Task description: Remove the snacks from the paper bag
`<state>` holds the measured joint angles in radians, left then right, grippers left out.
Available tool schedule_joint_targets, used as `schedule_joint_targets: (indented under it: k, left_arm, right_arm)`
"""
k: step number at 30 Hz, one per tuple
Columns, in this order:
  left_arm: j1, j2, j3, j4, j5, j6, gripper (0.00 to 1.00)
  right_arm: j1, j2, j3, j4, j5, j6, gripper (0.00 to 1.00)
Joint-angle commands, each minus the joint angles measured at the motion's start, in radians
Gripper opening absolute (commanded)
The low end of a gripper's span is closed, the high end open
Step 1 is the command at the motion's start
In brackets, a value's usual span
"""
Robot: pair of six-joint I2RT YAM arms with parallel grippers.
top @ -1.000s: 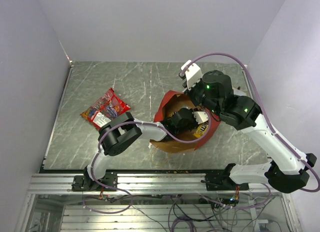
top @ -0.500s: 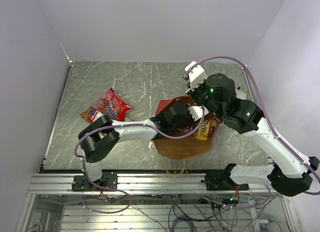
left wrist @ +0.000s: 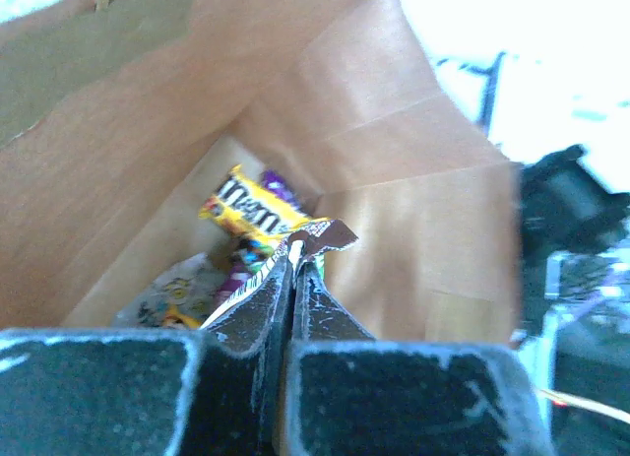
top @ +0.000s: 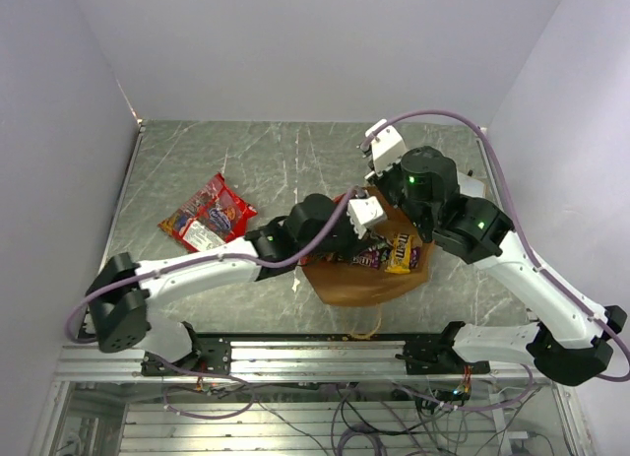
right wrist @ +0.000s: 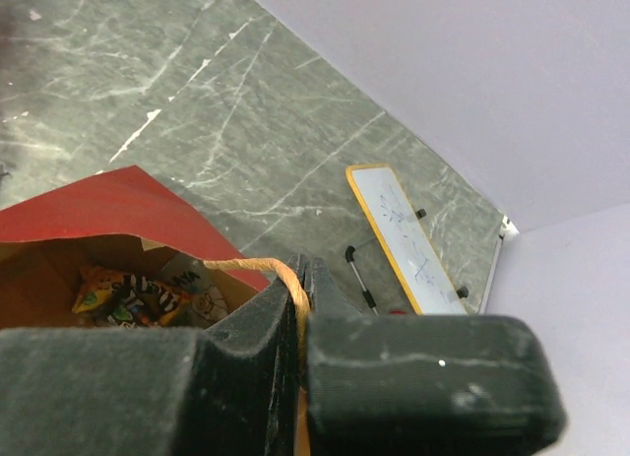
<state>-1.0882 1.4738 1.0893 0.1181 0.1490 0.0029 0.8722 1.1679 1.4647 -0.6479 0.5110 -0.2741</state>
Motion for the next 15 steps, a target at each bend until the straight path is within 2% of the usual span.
schedule_joint_targets:
  k: [1,5,13,15]
  left_arm:
    - [0.001,-0.126,0.035,-0.084,0.165,-0.162,0.07]
    - [0.002,-0.216,0.11,-0.205,0.141,-0.262,0.07]
    - [0.005,-0.346,0.268,-0.548,-0.18,-0.376,0.07]
    - [0.005,-0.38,0.298,-0.645,-0.307,-0.408,0.07]
  right_arm:
    - [-0.001,-0.005,-0.002,0.046,0.061,-0.011,0.0]
    - [0.0,0.004,0.004,0.076,0.066,-0.03,0.0]
    - [-0.001,0.009,-0.028,0.127,0.078,-0.068,0.0]
    - [-0.002,-0.006,-0.053,0.148,0.074,-0.06,0.0]
